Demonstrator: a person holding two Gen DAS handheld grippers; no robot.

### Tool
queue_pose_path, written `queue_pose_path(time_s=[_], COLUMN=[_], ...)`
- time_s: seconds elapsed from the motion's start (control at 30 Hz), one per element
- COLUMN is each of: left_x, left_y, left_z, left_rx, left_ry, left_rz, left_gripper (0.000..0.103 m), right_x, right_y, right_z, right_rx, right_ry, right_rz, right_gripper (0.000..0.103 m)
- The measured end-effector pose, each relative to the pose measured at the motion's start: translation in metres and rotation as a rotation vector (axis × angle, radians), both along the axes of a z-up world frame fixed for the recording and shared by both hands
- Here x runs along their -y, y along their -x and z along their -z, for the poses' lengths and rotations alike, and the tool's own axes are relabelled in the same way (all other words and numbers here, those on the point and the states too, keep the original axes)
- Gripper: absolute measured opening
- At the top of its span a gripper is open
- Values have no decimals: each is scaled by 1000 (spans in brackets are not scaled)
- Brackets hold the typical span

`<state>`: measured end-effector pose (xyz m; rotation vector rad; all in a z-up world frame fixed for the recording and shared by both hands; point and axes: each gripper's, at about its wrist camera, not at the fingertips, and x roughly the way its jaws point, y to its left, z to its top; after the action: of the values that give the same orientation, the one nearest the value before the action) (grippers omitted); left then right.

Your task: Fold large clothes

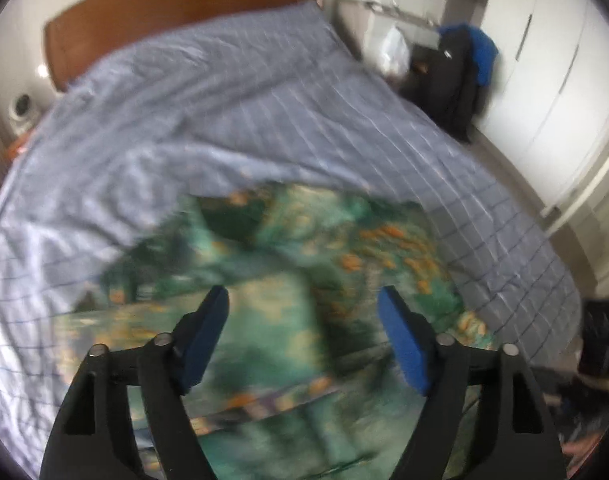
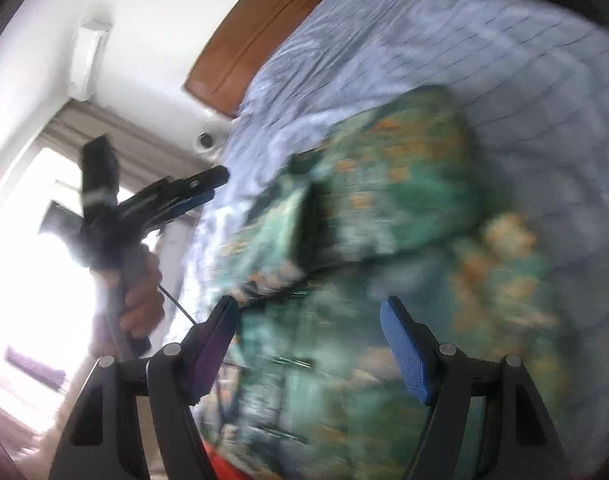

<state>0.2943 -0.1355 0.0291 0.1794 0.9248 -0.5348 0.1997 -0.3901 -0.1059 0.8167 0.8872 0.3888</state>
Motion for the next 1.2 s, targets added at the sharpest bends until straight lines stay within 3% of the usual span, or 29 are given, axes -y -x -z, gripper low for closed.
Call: queue_pose_path(time_s=[0.1,0.2,0.37,0.5,0.57,0.67,0.87,0.93,1.03,1.1,1.2], left_x=[-59,-131,-221,-248,-245,-236,-218,-212,-209,-213,-208], left_y=[10,26,44,61,65,63,48,43,25,15,17], left_z=[-8,9,64,105,120,137,142,145,148,146,141], left_rx=[64,103,-2,-28,-9,18,53,63,86,67,42], left_ry=[-32,-95,-149,-194,-215,-220,-107,-120,-173,-120,-27], left_rz=[-70,-164,-265,-240,-204,-201,-198,-224,-342,-409,-394], left_gripper=[85,87,87,87,87,87,87,87,87,87,87], right_x=[-38,-71,-102,-116,-121,-123,-139,-142,-150,-149,-141], right_y=[-45,-90,-148,-164,-163,-166,-176,-176,-176,-170,-161], right_z=[2,17,57,74,48,-6,-103,-120,-139,-147,-154], right_rx=[-1,-43,-122,-216,-151,-43,125,152,183,202,207], right_ry=[-53,4,78,51,51,-26,-103,-123,-164,-196,-207], right_rz=[-121,-152,-179,-217,-218,-191,-147,-140,-135,-131,-105], right_gripper=[71,69,53,9,9,8,8,7,7,7,7])
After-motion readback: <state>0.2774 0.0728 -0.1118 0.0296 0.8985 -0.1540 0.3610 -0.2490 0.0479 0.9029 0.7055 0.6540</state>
